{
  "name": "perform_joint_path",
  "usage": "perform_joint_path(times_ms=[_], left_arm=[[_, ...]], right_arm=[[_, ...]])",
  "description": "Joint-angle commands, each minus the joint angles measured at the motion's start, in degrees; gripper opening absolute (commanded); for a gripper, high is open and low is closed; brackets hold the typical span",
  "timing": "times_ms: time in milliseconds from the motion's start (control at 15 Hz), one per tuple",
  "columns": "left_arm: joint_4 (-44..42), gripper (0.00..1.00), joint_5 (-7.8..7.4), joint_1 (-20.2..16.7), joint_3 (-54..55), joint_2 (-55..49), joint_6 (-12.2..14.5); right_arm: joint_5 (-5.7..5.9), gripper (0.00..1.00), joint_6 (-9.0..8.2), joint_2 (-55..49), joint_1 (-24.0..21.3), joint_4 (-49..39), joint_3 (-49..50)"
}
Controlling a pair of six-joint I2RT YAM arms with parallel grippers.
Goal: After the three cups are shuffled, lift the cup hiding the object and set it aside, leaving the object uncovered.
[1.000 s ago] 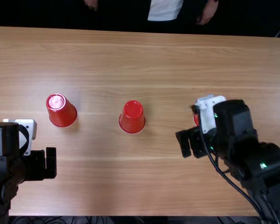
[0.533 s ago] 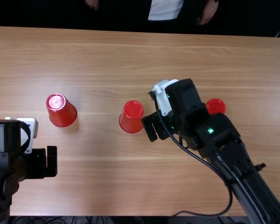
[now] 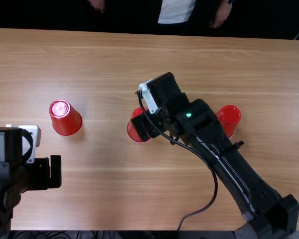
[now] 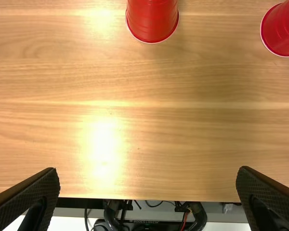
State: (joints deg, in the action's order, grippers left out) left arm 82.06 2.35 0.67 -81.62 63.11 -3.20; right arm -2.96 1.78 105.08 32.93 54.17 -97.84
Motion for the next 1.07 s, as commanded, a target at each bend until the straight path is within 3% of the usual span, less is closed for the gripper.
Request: perform_joint_path(times_ms=[0,667,933,1000], left_arm=[[-0.2,1.00,-0.45,0.2,0.8,0.2,0.1],[-0.4,1.00,-0.45,0.2,2.5,0.3,0.1],[-0.3,1.00,-0.45,0.2,3.0,0.2,0.1],[-0.3,1.00,-0.45,0.2,3.1,0.2,0.1]], right_arm=[[0.11,1.00,-0.30,2.4,1.0,-0.1,-2.2],[0.11,1.00,-0.20,11.7,1.1,-3.6,-2.4],[0.11,0.34,-0.20,12.6,1.5,-3.6,-2.3],[0.11,0.24,-0.20,12.6,1.6,-3.6,-2.3]])
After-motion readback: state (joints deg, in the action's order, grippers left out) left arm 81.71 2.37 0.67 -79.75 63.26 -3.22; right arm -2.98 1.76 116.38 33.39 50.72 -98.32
